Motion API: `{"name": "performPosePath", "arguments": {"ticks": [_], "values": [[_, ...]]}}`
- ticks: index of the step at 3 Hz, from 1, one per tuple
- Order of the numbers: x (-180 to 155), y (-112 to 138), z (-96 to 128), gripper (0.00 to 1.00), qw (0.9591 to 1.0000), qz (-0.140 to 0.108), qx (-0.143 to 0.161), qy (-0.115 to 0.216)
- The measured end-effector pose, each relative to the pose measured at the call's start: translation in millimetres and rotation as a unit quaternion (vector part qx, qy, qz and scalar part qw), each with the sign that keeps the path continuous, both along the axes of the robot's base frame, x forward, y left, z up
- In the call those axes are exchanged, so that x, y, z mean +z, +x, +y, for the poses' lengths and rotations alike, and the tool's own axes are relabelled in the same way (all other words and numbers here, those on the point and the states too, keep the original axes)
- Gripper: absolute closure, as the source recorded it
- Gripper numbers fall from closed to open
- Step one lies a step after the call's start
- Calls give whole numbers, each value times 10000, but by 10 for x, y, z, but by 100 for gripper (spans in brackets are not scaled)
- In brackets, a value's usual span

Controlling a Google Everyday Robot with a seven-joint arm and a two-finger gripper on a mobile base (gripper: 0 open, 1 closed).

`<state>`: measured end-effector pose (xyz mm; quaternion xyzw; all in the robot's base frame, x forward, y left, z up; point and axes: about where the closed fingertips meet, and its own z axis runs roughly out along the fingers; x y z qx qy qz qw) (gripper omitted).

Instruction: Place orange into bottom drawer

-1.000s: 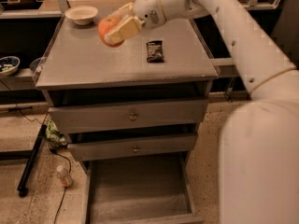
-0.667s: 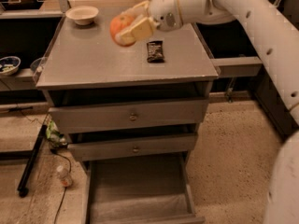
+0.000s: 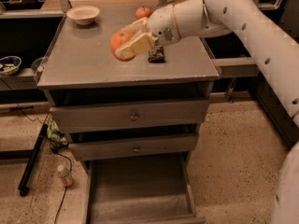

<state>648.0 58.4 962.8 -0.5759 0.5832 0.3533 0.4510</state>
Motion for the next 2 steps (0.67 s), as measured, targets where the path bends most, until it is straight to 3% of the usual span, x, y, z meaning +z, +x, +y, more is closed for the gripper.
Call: {"name": "performPosePath", "arguments": {"ticks": [1, 2], "values": [[-172, -37, -23, 100, 9999, 132, -106, -12], [-325, -278, -217, 100, 9992, 256, -313, -8]]}}
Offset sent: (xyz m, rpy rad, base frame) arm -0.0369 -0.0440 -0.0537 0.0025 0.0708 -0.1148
